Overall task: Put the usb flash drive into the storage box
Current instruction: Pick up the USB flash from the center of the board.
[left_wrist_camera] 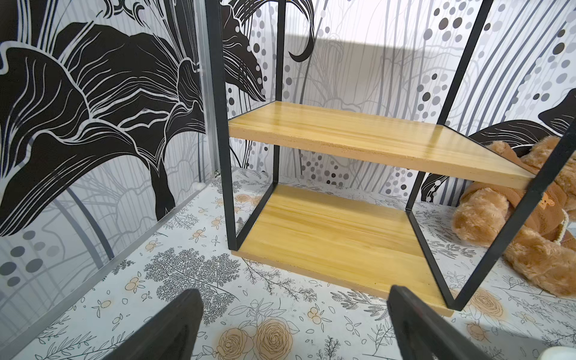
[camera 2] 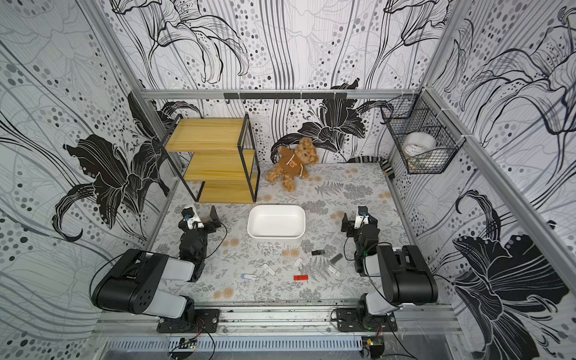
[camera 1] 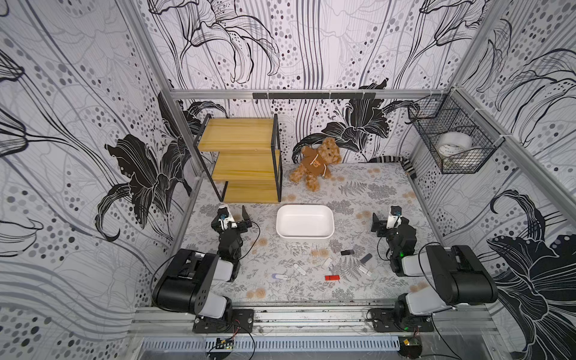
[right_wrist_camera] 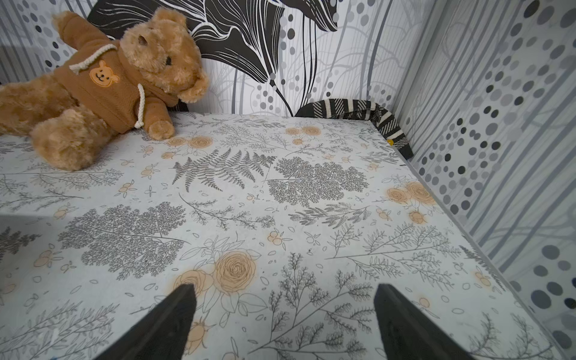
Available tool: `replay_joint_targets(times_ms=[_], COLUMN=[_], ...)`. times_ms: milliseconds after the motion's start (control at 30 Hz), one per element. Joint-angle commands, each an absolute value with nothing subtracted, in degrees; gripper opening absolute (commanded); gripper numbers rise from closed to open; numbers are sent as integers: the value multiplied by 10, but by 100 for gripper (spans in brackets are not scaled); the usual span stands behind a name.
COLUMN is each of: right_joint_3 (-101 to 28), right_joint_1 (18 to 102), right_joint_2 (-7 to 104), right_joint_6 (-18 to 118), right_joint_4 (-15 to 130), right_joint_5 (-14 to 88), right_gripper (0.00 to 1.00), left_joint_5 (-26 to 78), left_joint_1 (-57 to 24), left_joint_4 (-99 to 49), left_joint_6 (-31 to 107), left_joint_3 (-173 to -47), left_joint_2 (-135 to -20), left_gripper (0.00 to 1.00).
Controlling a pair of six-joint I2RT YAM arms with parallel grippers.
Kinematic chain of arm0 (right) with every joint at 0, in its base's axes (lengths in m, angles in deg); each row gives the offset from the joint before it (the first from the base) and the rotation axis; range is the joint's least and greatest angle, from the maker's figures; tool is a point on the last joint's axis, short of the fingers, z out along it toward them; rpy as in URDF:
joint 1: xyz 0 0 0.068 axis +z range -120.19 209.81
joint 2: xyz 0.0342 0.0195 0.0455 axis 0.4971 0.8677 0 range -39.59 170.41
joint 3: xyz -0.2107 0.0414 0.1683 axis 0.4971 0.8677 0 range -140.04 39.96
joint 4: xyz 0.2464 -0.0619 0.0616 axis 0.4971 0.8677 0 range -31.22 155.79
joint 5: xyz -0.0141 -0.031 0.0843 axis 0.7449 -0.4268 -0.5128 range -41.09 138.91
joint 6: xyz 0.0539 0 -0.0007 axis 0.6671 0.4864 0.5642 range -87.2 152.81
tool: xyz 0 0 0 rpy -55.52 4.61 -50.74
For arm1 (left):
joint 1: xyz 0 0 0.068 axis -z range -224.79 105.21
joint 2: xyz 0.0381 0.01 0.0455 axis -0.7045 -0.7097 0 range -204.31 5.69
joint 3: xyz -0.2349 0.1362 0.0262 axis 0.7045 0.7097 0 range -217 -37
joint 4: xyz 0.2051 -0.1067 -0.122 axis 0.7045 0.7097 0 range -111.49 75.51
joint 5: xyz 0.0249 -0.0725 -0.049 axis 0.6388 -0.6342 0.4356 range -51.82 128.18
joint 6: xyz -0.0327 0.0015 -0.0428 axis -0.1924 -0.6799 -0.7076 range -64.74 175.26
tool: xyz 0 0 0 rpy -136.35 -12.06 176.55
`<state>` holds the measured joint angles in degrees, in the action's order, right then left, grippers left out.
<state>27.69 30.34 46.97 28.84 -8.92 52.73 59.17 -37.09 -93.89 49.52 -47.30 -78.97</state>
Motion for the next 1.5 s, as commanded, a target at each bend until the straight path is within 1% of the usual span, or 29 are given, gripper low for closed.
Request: replay_joint_targets(times_ms=[0, 767, 833, 867, 900, 933, 1000, 1033, 1067, 1100, 1133, 1233, 1300, 1400, 1467], right_joint_3=[267, 265, 255, 227, 177, 122, 15, -31, -80, -120, -143, -163, -167, -157, -133], right_joint_1=[299, 297, 297, 298, 298, 298, 299, 300, 307, 318, 332, 412, 468, 513, 528], right_joint_2=[464, 464, 455, 436, 408, 390, 370, 370, 373, 378, 379, 362, 343, 314, 290], right_joint_6=[292, 293, 292, 289, 288, 290, 304, 319, 343, 368, 379, 403, 426, 507, 552], right_joint_4=[-86, -82, -62, 7, 108, 199, 346, 410, 490, 556, 601, 706, 773, 860, 895], right_joint_5=[519, 513, 518, 519, 513, 515, 510, 511, 525, 541, 553, 627, 664, 659, 641], right_gripper=[95, 95, 95, 98, 99, 99, 99, 97, 96, 95, 94, 94, 95, 99, 96], left_joint_5=[596, 586, 586, 591, 598, 626, 709, 719, 732, 727, 724, 716, 714, 691, 674], left_joint_1=[-374, -382, -382, -380, -373, -361, -327, -320, -313, -312, -310, -294, -279, -252, -239], left_joint_4=[-944, -935, -936, -947, -931, -884, -769, -728, -663, -556, -486, -326, -239, -169, -138], left_joint_6=[491, 486, 486, 499, 503, 504, 510, 504, 471, 427, 395, 349, 324, 300, 287], left_joint_3=[-477, -481, -480, -478, -479, -492, -536, -549, -576, -610, -633, -691, -723, -755, -772], left_joint_2=[-788, -788, -788, -786, -765, -738, -678, -657, -631, -609, -597, -574, -559, -534, -526], left_gripper=[98, 98, 98, 98, 98, 98, 98, 98, 98, 98, 98, 98, 98, 98, 98])
